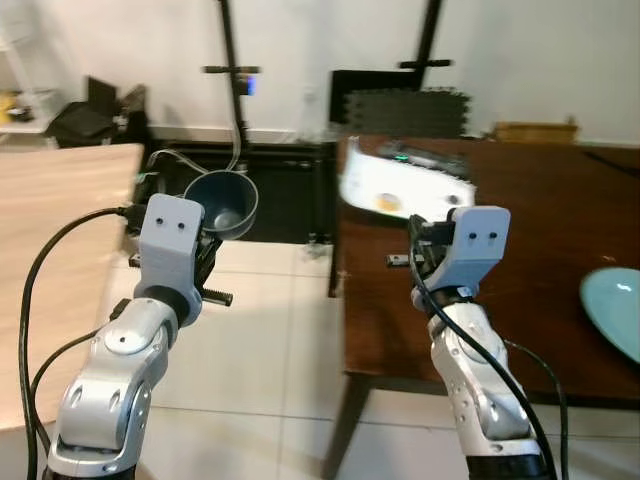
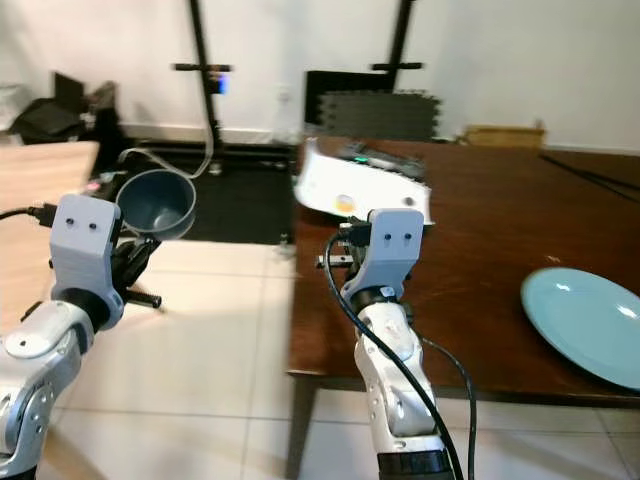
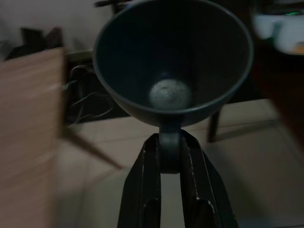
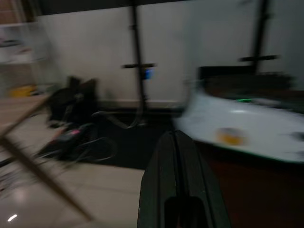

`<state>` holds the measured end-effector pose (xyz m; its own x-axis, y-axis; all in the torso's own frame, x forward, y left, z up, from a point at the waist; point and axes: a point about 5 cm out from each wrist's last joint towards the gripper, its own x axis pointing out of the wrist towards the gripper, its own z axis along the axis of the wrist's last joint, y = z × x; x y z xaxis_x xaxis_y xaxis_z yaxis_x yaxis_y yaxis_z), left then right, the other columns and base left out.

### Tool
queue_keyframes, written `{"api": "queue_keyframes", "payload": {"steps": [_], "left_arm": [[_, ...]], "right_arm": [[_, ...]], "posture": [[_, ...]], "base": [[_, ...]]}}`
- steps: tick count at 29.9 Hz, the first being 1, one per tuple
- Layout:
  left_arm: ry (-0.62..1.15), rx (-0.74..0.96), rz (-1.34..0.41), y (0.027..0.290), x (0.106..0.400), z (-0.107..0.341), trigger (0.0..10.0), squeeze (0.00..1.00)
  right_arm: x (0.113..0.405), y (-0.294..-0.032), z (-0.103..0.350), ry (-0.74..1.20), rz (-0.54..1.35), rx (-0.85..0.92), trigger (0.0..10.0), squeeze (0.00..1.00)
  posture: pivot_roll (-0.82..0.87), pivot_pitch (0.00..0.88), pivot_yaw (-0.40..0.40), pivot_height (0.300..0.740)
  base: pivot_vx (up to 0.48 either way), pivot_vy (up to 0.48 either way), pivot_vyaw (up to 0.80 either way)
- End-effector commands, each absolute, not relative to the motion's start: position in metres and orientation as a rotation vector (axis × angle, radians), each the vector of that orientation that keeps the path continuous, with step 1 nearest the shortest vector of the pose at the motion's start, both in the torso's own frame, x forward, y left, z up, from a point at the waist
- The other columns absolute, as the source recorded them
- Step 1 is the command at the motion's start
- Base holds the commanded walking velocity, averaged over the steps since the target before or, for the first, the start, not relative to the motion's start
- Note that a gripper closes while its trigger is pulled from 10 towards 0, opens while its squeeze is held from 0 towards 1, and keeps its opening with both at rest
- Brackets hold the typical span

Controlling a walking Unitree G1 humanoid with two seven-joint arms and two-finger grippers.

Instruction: Setting the table

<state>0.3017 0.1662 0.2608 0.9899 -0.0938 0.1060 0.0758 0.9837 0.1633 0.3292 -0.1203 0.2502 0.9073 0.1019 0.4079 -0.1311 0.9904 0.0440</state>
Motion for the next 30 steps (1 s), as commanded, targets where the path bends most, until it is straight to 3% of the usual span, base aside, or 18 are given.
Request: {"api": "queue_keyframes", "payload": {"steps": [1, 7, 30], "left_arm": [[-0.110, 0.163, -0.064, 0.1713, 0.3000, 0.2592, 10.0, 0.00], [-0.110, 0.163, -0.065, 0.1716, 0.3004, 0.2594, 10.0, 0.00], [-0.106, 0.162, -0.065, 0.1713, 0.3025, 0.2589, 10.0, 0.00]], "right_arm": [[0.3280, -0.1162, 0.2472, -0.409, 0.133, 0.085, 10.0, 0.00], [0.3282, -0.1159, 0.2470, -0.408, 0.131, 0.084, 10.0, 0.00], [0.3283, -0.1174, 0.2462, -0.403, 0.120, 0.098, 10.0, 0.00]], "posture": [[0.07, 0.107, -0.001, 0.740], [0.07, 0.106, 0.000, 0.740], [0.07, 0.106, 0.003, 0.740]], "base": [[0.000, 0.382, 0.68], [0.000, 0.380, 0.51], [0.000, 0.373, 0.00]]}}
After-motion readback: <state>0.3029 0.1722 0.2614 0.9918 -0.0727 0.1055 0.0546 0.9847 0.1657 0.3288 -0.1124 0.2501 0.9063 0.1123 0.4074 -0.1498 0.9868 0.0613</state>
